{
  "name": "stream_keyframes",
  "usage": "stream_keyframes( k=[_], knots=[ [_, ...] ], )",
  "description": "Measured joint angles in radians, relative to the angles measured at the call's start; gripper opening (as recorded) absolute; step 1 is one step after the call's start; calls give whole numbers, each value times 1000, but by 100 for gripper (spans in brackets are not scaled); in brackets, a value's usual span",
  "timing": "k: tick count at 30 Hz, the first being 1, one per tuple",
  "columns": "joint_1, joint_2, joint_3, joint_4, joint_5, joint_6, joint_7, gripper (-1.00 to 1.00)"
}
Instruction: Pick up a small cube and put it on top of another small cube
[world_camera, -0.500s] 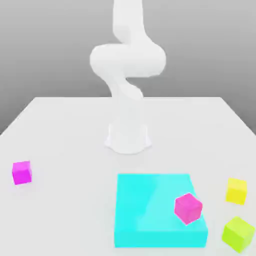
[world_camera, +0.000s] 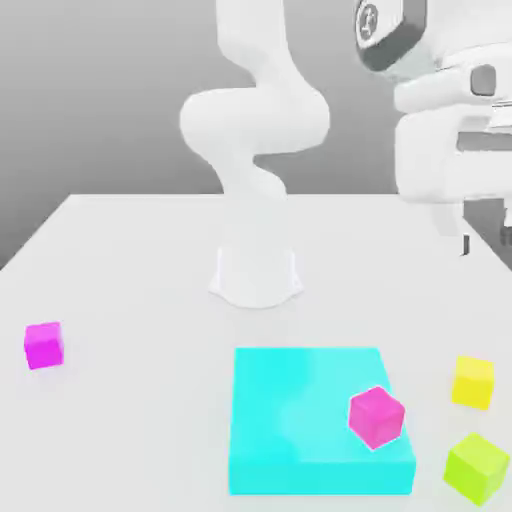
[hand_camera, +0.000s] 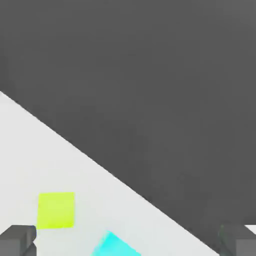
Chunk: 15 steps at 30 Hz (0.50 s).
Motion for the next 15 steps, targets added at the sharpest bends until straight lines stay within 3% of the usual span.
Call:
stream_keyframes(
  k=[9,14,15],
  knots=[
    [165,330,85,-94,-88,159,-68,0],
    [272,512,-37,-64,-224,291,26,0],
    [290,536,-58,-59,-241,309,39,-100]
  ],
)
